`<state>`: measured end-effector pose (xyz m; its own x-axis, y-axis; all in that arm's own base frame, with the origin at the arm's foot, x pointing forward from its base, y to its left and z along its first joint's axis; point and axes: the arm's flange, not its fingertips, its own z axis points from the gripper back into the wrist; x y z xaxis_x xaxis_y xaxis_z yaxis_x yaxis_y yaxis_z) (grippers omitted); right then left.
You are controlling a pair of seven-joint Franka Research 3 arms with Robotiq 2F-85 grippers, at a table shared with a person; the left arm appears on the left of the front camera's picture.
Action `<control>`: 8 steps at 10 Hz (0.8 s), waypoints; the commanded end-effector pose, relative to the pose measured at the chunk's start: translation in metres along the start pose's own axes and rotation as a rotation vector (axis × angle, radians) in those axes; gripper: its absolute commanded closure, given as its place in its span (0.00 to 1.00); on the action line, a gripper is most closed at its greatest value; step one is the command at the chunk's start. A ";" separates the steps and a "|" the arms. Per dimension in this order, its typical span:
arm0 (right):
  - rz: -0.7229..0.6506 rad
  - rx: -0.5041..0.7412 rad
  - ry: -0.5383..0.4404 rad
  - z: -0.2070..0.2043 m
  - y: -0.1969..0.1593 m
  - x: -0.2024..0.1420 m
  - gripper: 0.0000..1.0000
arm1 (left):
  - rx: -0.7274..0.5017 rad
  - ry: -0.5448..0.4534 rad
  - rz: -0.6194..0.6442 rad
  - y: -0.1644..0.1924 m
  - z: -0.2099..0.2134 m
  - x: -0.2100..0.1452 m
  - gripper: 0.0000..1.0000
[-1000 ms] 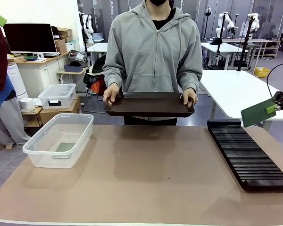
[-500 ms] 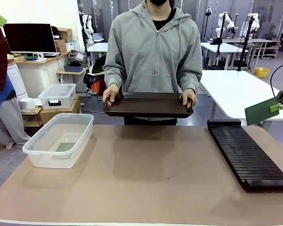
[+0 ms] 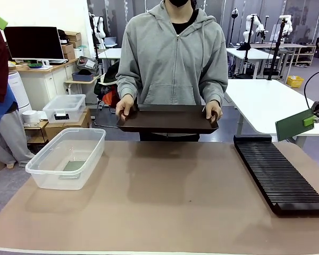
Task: Sort PCBs into racks and boxes based on the side picked up.
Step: If the short side of the Blank PCB is picked up, insert it into the PCB Rack ; if the long side is picked up, place it in the Organizing box.
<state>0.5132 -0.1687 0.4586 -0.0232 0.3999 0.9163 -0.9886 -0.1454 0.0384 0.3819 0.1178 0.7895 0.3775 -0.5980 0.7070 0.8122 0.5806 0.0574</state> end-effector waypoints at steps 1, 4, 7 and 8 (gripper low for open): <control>0.044 -0.018 -0.023 -0.006 -0.011 -0.016 0.98 | -0.005 -0.002 -0.003 -0.003 0.000 -0.001 0.00; 0.064 -0.099 -0.031 -0.012 -0.027 -0.040 0.98 | -0.005 -0.002 -0.003 -0.003 0.000 -0.001 0.00; 0.062 -0.135 0.046 -0.021 -0.038 -0.067 0.98 | -0.005 -0.002 -0.003 -0.003 0.000 -0.001 0.00; 0.066 -0.141 0.078 -0.027 -0.036 -0.074 0.98 | -0.005 -0.002 -0.003 -0.003 0.000 -0.001 0.00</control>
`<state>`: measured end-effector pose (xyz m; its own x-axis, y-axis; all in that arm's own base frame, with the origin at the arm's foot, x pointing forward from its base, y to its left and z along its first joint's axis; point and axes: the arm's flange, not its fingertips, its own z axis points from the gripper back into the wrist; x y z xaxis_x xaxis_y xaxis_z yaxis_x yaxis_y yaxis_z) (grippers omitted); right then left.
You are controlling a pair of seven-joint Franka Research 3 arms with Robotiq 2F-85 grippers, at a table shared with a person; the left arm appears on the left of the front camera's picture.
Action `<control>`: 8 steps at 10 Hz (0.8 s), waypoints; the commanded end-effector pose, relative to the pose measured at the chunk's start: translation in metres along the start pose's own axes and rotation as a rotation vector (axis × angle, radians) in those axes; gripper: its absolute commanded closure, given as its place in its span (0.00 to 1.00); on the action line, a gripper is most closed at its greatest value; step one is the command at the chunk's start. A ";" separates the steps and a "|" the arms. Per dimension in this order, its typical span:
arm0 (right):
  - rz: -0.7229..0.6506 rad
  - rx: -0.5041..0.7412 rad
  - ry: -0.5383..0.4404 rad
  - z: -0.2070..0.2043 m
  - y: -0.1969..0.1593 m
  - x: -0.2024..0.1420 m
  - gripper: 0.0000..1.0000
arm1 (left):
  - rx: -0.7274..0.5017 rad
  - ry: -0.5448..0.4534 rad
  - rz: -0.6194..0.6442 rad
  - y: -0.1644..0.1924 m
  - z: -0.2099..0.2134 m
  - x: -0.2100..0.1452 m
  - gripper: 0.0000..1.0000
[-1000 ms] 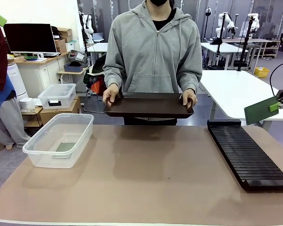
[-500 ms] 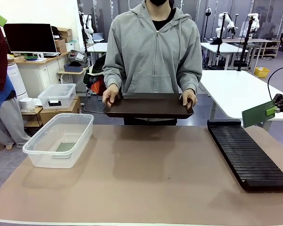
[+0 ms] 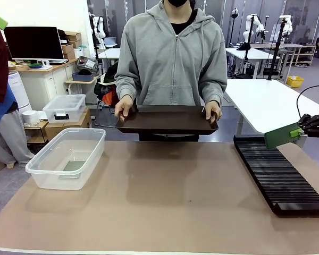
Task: Sort PCBs into racks and boxes based on the side picked up.
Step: If the short side of the Blank PCB is picked up, insert it into the PCB Rack ; if the long side is picked up, place it in the Organizing box.
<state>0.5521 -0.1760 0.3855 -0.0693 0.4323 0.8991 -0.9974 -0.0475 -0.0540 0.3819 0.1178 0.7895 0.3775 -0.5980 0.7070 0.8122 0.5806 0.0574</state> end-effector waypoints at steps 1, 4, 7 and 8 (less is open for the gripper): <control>0.023 0.010 0.046 -0.010 0.001 -0.009 0.98 | -0.005 -0.002 -0.003 -0.003 0.000 -0.001 0.00; 0.010 0.025 0.048 -0.025 -0.006 -0.031 0.98 | -0.005 -0.002 -0.003 -0.003 0.000 -0.001 0.00; -0.007 0.038 0.069 -0.042 -0.006 -0.046 0.98 | -0.005 -0.002 -0.003 -0.003 0.000 -0.001 0.00; -0.014 0.036 0.071 -0.047 -0.004 -0.049 0.98 | -0.005 -0.002 -0.003 -0.003 0.000 -0.001 0.00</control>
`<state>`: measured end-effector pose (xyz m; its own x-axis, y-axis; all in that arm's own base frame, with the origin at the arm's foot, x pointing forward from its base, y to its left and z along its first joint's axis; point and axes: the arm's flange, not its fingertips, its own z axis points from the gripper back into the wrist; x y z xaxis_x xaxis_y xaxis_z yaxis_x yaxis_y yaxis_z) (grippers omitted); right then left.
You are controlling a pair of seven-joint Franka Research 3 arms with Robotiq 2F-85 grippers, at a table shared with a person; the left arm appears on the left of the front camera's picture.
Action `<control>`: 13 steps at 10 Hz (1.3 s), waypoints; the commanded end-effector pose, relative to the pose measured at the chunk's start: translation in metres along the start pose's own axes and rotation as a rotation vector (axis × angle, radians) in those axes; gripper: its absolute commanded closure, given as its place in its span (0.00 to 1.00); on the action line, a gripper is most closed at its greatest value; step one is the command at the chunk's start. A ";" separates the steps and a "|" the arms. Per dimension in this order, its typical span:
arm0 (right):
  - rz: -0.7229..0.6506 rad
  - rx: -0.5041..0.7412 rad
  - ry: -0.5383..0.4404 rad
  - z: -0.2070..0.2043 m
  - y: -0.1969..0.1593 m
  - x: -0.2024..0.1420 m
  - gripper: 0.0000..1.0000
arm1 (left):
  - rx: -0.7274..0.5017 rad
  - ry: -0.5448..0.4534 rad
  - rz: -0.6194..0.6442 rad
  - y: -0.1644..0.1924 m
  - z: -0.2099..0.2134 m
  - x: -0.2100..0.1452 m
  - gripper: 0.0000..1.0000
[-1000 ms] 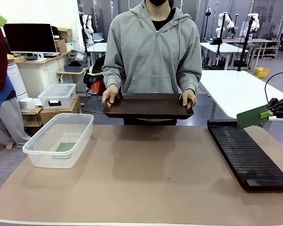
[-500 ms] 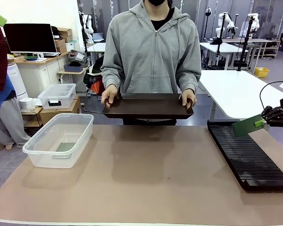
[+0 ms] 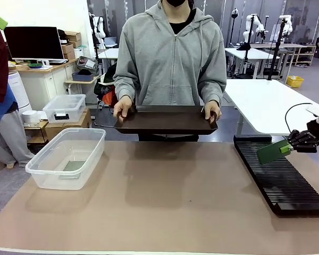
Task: Sort PCBs into racks and boxes based on the side picked up.
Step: If the short side of the Blank PCB is picked up, insert it into the PCB Rack ; if the long side is picked up, place it in the Organizing box.
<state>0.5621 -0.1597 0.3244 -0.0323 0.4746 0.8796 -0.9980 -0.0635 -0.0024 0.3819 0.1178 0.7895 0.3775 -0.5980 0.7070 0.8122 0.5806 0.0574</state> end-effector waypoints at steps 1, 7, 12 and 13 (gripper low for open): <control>0.016 0.009 0.027 -0.009 0.007 -0.003 0.98 | -0.005 -0.002 -0.003 -0.003 0.000 -0.001 0.00; -0.005 0.014 0.043 -0.019 0.002 -0.022 0.98 | -0.005 -0.002 -0.003 -0.003 0.000 -0.001 0.00; -0.009 -0.001 0.016 -0.027 0.005 -0.033 0.98 | -0.005 -0.002 -0.003 -0.003 0.000 -0.001 0.00; -0.008 -0.029 -0.001 -0.030 0.004 -0.034 0.98 | -0.005 -0.002 -0.003 -0.003 0.000 -0.001 0.00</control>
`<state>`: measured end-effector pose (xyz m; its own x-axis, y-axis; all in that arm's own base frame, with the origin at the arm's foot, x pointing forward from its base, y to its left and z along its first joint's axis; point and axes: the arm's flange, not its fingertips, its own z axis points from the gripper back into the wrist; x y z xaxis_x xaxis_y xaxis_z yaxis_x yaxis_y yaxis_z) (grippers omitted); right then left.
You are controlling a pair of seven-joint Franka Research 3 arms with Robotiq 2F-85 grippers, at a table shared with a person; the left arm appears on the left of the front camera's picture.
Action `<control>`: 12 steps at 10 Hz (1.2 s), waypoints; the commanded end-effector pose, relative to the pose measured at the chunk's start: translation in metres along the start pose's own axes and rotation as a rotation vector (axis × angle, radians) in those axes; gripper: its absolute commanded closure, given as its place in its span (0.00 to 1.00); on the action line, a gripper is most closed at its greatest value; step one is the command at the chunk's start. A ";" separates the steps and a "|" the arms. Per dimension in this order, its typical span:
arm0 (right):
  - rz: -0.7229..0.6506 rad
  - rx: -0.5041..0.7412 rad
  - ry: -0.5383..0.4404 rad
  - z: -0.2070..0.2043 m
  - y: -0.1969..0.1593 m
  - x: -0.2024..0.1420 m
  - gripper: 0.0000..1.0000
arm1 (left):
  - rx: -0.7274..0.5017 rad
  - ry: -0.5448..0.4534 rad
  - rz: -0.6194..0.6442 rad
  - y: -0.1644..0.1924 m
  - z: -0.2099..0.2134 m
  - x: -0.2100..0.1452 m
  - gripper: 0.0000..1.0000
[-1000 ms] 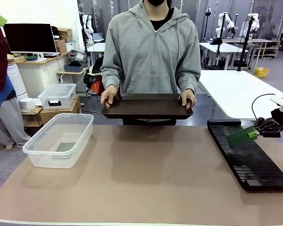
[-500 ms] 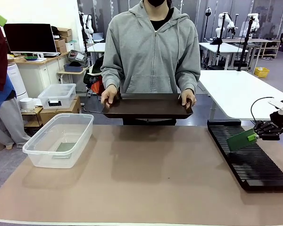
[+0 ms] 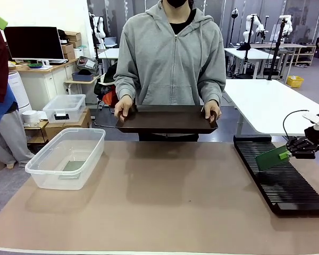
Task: Sort PCBs into racks and boxes based on the side picked up.
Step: If the short side of the Blank PCB is picked up, insert it into the PCB Rack ; if the long side is picked up, place it in the Organizing box.
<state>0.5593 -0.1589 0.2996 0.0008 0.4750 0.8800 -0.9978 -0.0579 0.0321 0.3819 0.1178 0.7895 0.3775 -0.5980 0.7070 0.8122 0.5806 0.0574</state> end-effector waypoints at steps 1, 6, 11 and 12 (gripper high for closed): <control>0.024 -0.066 -0.016 -0.015 -0.001 -0.014 0.98 | -0.005 -0.002 -0.003 -0.003 0.000 -0.001 0.00; 0.018 -0.033 -0.044 -0.015 0.000 -0.019 0.98 | -0.005 -0.002 -0.003 -0.003 0.000 -0.001 0.00; -0.012 -0.024 -0.052 -0.008 0.002 -0.013 0.98 | -0.005 -0.002 -0.003 -0.003 0.000 -0.001 0.00; -0.012 -0.024 -0.052 -0.008 0.002 -0.013 0.98 | -0.005 -0.002 -0.003 -0.003 0.000 -0.001 0.00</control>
<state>0.5566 -0.1601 0.2836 0.0193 0.4213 0.9067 -0.9988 -0.0331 0.0366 0.3819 0.1178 0.7895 0.3775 -0.5980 0.7070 0.8122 0.5806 0.0574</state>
